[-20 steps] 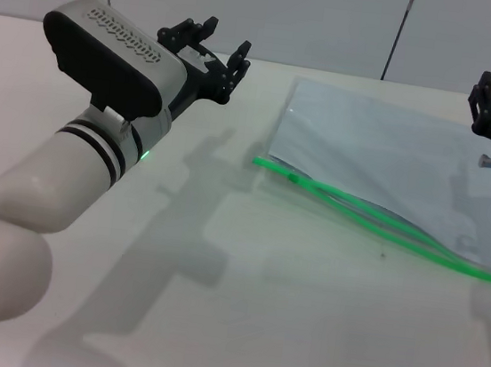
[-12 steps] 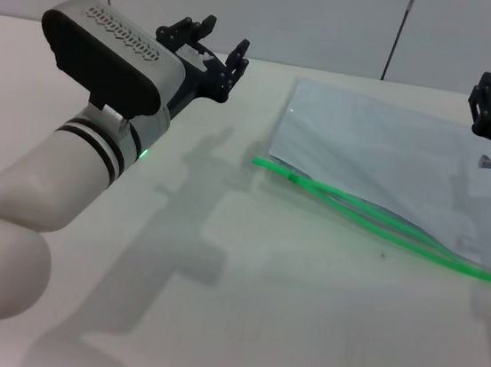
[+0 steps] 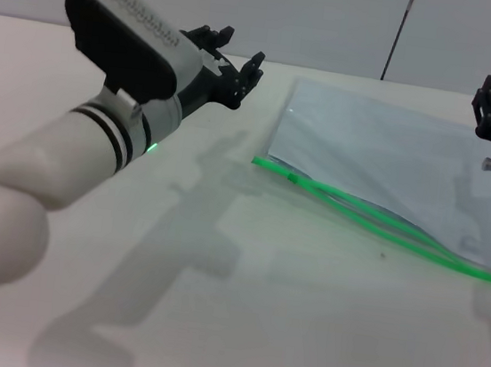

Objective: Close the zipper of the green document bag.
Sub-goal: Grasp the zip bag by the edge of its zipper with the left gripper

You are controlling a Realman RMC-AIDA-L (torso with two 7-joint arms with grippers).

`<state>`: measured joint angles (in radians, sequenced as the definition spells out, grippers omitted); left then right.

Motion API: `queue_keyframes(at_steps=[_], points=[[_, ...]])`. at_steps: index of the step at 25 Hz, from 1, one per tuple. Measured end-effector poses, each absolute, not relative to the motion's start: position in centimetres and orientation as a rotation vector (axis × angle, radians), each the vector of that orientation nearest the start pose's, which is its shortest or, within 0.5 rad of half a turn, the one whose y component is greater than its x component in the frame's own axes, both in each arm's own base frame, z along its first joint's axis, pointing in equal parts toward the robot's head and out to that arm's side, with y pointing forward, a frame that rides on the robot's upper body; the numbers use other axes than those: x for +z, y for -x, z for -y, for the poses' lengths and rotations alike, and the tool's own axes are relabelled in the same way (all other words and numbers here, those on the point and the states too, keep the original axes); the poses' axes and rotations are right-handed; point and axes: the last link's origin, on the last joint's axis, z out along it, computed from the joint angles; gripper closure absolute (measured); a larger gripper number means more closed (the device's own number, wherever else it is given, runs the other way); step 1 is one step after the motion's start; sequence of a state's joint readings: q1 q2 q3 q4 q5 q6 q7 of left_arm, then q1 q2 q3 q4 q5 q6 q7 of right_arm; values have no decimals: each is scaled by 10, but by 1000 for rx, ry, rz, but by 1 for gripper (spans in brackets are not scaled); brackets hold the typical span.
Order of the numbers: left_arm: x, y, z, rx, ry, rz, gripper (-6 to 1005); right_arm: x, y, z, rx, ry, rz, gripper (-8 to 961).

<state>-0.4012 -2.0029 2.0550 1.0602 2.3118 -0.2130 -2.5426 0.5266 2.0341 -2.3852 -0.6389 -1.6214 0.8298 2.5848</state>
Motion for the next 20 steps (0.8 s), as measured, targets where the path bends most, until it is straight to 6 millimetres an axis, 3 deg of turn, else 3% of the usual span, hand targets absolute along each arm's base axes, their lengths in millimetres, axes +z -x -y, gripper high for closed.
queue_keyframes(at_steps=[7,20], points=[[-38,166,-391,-363,2124,270,491,-41,-259,-388,505,1539,-636,304],[-34,151,-379,-71,2362,5,491,-43,-258,-390,498,1555,-650,304]])
